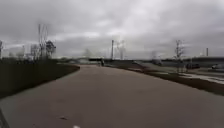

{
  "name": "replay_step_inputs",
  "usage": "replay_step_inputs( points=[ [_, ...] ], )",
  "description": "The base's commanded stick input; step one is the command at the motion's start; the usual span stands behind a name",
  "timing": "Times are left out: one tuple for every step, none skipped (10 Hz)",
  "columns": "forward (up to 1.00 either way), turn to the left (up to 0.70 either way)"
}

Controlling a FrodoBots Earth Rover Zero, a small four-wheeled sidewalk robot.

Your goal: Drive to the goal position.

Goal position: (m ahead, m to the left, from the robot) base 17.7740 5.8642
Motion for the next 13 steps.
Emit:
replay_step_inputs(
  points=[
    [1.0,0.0],
    [1.0,0.0],
    [1.0,0.0],
    [1.0,0.0],
    [1.0,0.4],
    [1.0,0.35],
    [1.0,0.0],
    [1.0,0.0],
    [1.0,0.0],
    [1.0,0.0],
    [1.0,0.0],
    [1.0,0.0],
    [1.0,0.0]
  ],
)
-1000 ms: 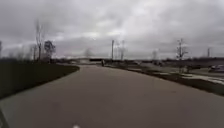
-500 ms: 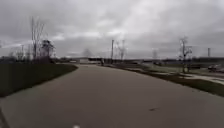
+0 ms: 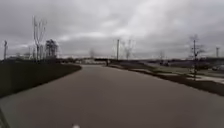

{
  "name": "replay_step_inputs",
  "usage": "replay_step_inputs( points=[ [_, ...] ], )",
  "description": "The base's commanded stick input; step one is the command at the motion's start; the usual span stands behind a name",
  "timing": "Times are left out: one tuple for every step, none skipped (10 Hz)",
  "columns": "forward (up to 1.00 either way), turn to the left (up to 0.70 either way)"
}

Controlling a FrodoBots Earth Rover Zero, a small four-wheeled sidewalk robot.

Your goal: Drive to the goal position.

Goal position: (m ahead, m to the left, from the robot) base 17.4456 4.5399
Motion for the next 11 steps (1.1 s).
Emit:
replay_step_inputs(
  points=[
    [1.0,0.0],
    [1.0,0.22],
    [1.0,0.4],
    [1.0,0.4],
    [1.0,0.39],
    [1.0,0.0],
    [1.0,0.0],
    [1.0,0.0],
    [1.0,0.0],
    [1.0,0.0],
    [1.0,0.0]
  ],
)
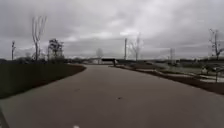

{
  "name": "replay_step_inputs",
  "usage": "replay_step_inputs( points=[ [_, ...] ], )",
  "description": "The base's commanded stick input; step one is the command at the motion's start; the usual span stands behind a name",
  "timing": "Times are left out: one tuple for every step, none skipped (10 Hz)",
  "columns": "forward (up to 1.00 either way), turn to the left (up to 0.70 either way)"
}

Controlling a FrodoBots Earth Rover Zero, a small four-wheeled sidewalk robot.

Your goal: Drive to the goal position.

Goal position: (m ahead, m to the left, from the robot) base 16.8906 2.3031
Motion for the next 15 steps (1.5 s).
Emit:
replay_step_inputs(
  points=[
    [1.0,0.17],
    [1.0,0.4],
    [1.0,0.32],
    [1.0,0.07],
    [1.0,0.0],
    [1.0,0.0],
    [1.0,0.0],
    [1.0,0.0],
    [1.0,0.0],
    [1.0,0.0],
    [1.0,0.0],
    [1.0,0.0],
    [1.0,0.0],
    [1.0,0.0],
    [1.0,0.0]
  ],
)
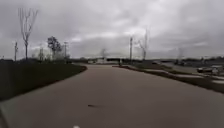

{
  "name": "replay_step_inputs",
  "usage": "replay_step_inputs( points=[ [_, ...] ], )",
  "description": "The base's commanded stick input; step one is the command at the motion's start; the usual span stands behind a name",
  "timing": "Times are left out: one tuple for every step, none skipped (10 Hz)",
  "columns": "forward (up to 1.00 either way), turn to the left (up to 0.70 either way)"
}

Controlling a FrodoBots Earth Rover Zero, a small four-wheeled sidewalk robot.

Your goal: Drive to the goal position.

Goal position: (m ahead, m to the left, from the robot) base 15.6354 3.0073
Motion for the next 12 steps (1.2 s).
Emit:
replay_step_inputs(
  points=[
    [1.0,0.0],
    [1.0,0.0],
    [1.0,0.0],
    [1.0,0.0],
    [1.0,0.0],
    [1.0,0.0],
    [1.0,0.0],
    [1.0,0.0],
    [1.0,0.0],
    [1.0,0.0],
    [1.0,0.0],
    [1.0,0.0]
  ],
)
